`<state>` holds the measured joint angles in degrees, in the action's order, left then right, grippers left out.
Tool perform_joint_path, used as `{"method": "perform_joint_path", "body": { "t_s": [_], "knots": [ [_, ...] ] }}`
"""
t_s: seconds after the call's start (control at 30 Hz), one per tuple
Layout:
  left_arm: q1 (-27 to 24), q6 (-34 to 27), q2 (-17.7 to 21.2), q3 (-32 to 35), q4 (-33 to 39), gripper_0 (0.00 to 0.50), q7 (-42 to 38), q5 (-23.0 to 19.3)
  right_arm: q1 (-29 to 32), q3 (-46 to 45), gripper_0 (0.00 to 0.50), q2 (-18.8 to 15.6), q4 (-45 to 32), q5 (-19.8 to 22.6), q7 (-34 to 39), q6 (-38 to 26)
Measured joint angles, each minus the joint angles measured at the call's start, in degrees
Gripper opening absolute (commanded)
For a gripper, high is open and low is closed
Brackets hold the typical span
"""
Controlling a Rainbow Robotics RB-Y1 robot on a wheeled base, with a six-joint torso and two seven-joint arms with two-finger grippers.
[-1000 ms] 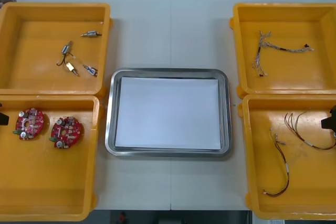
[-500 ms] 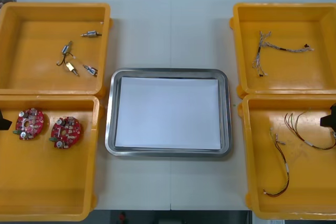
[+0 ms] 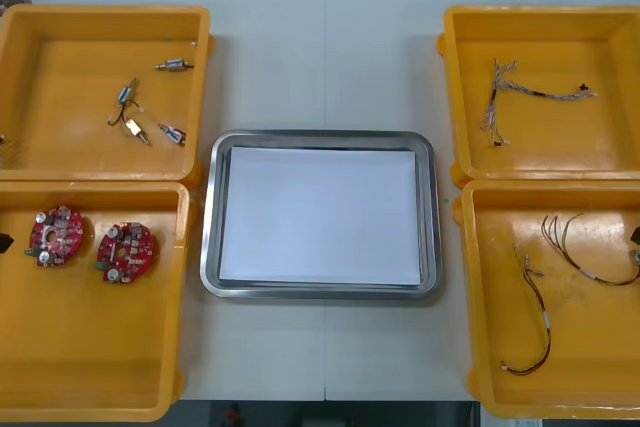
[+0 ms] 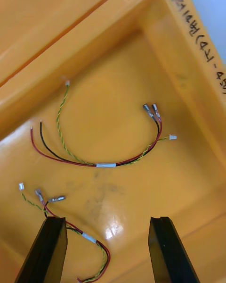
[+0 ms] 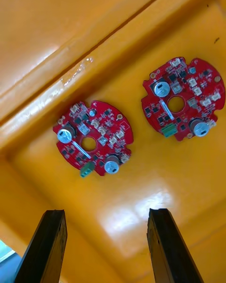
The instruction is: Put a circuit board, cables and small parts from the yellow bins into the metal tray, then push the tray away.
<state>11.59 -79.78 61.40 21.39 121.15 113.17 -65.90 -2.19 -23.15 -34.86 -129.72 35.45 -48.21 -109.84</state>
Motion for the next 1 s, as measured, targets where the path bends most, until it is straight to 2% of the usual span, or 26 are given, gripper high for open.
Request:
{"method": "perform_joint_path", "body": {
  "t_s": [0.07,0.2,0.3,0.43,0.63,0.77,0.9,1.0],
  "knots": [
    [1.08,3.47,0.99,-0.49,-0.90,0.500,2.28,-0.18,-0.09,0.00,0.500,0.99,0.01,-0.91,2.76,0.00],
    [2.01,9.77,3.10,-3.53,-3.80,0.500,2.37,-0.25,-1.00,0.00,0.500,3.45,0.49,-2.25,13.79,0.00],
    [2.01,13.28,4.27,-6.74,-6.29,0.500,2.38,-0.44,-2.32,0.03,0.500,5.46,1.40,-4.24,16.70,0.00],
    [2.01,16.11,4.83,-9.45,-8.15,0.500,2.41,-0.81,-3.38,0.23,0.500,7.65,2.11,-6.84,17.21,0.00],
    [2.02,21.68,5.94,-13.96,-9.19,0.500,2.42,-0.99,-3.72,2.45,0.500,9.07,5.07,-11.75,27.49,0.00],
    [2.01,24.52,6.97,-17.29,-10.16,0.500,2.43,-1.00,-4.29,3.87,0.500,9.90,8.66,-12.72,28.82,0.00],
    [2.00,26.29,7.81,-19.95,-10.46,0.500,2.43,-1.01,-5.09,4.00,0.500,11.48,11.21,-13.26,38.96,0.21],
    [1.88,26.62,8.05,-21.32,-10.51,0.500,2.43,-1.03,-5.23,4.00,0.500,12.44,11.55,-13.67,41.24,1.70]
  ]
}}
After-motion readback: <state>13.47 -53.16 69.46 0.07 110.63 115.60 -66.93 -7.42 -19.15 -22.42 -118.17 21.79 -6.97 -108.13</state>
